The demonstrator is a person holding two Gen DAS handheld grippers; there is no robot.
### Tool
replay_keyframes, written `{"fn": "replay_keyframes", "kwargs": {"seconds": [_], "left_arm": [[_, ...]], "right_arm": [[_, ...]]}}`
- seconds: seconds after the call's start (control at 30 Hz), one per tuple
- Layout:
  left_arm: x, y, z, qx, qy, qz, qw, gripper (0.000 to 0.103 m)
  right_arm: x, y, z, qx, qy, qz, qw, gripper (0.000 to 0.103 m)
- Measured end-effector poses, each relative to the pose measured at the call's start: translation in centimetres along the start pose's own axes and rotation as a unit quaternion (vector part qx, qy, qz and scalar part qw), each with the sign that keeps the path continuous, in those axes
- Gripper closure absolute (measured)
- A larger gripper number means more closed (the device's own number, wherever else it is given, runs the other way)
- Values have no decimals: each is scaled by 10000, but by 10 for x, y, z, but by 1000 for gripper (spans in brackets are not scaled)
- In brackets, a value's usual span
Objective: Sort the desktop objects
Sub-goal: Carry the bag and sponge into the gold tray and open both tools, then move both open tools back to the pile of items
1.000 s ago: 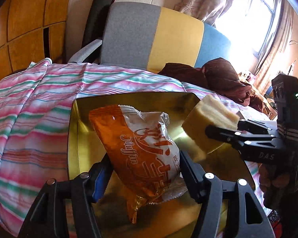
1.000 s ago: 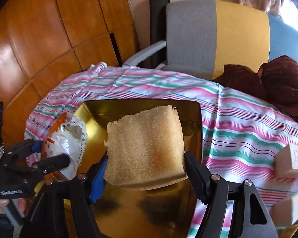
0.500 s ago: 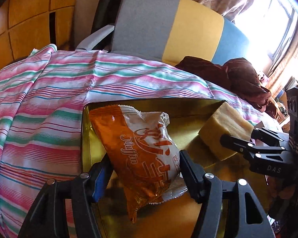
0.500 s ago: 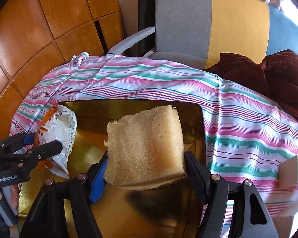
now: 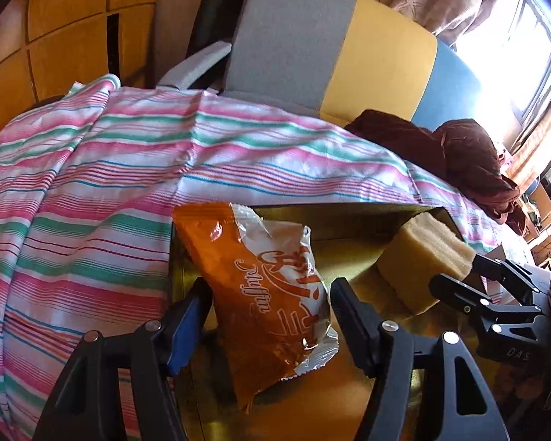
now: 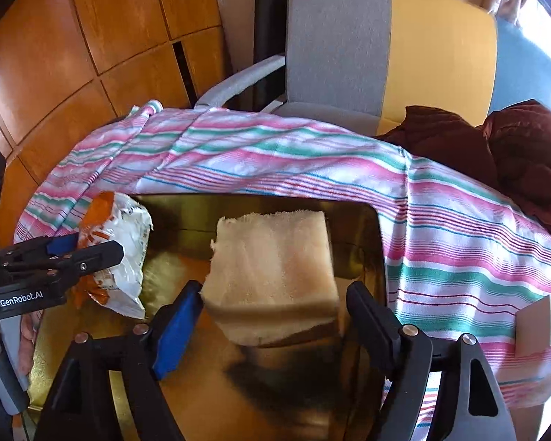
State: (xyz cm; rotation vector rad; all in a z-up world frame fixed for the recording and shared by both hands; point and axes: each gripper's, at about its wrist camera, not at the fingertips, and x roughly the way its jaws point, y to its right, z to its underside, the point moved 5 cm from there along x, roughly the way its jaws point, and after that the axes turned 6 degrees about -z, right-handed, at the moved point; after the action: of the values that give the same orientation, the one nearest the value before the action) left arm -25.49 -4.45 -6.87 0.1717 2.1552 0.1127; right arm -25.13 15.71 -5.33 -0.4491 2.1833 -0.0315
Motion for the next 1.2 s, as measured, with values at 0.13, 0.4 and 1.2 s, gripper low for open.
{"fn": "replay_keyframes", "kwargs": {"seconds": [0.13,0.4,1.2], "left_arm": [[-15,-6,0,-78,196,-47,9998,33],[-50,13,21,-39,474,140,9988,33],[-91,293,130,2025,297,2114,9557,30]], "right_arm": [[-13,1,1,37,169,1,9998,20],[-42,1,14,119,481,-27,9988,20],[-235,181,232,2217,1664,1468,9495,16]]}}
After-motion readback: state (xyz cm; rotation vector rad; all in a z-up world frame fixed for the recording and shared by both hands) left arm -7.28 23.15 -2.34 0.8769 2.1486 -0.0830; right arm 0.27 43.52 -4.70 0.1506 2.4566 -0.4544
